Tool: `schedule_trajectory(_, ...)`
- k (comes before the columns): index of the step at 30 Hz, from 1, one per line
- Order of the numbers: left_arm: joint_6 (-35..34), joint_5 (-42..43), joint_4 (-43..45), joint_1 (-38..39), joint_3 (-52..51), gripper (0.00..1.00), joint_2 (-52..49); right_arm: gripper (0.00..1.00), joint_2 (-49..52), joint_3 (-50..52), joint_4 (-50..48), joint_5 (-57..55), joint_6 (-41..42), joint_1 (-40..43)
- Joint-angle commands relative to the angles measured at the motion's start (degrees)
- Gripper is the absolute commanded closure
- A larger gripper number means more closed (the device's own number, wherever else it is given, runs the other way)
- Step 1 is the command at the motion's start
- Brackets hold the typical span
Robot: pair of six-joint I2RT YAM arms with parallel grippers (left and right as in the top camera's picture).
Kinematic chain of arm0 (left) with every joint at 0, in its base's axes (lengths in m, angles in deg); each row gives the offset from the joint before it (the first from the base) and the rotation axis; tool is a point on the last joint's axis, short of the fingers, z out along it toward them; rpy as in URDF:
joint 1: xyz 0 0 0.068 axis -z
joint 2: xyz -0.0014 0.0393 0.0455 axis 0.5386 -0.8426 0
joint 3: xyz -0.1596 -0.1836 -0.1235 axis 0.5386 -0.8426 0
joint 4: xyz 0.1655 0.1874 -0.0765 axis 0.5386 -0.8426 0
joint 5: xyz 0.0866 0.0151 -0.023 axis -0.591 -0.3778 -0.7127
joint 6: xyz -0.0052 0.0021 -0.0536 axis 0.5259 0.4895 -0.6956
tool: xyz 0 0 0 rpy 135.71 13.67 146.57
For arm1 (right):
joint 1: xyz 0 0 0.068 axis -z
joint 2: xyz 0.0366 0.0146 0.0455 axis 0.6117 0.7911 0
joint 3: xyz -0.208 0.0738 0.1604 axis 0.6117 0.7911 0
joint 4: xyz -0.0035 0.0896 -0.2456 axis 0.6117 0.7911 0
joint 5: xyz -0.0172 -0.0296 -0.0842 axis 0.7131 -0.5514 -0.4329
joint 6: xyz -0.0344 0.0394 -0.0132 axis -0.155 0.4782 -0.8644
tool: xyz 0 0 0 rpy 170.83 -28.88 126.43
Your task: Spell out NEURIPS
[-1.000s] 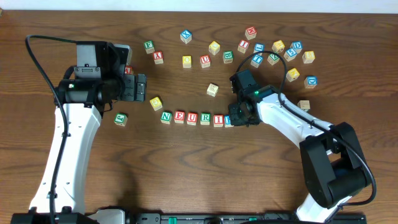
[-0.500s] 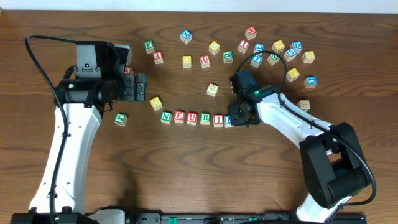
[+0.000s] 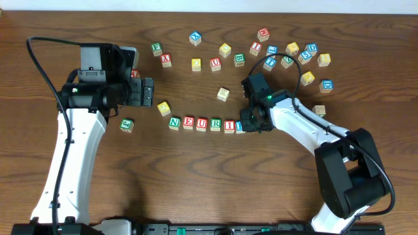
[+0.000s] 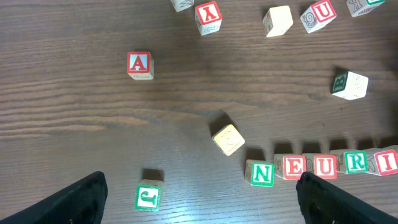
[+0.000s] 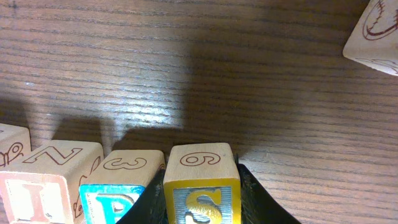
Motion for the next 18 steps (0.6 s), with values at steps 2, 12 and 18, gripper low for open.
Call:
schedule_trajectory(2, 0.2, 0.1, 0.0, -0.2, 1.2, 0.04, 0.1, 0.77, -0.5, 0.8, 0.0, 0.0, 0.8, -0.5)
schedule_trajectory(12, 0.2, 0.1, 0.0, -0.2, 1.2, 0.04, 0.1, 0.75, -0.5, 0.8, 0.0, -0.3, 0.8, -0.5)
schedule_trajectory(18, 0.2, 0.1, 0.0, -0.2, 1.2, 0.04, 0.1, 0.71, -0.5, 0.8, 0.0, -0.5, 0.8, -0.5)
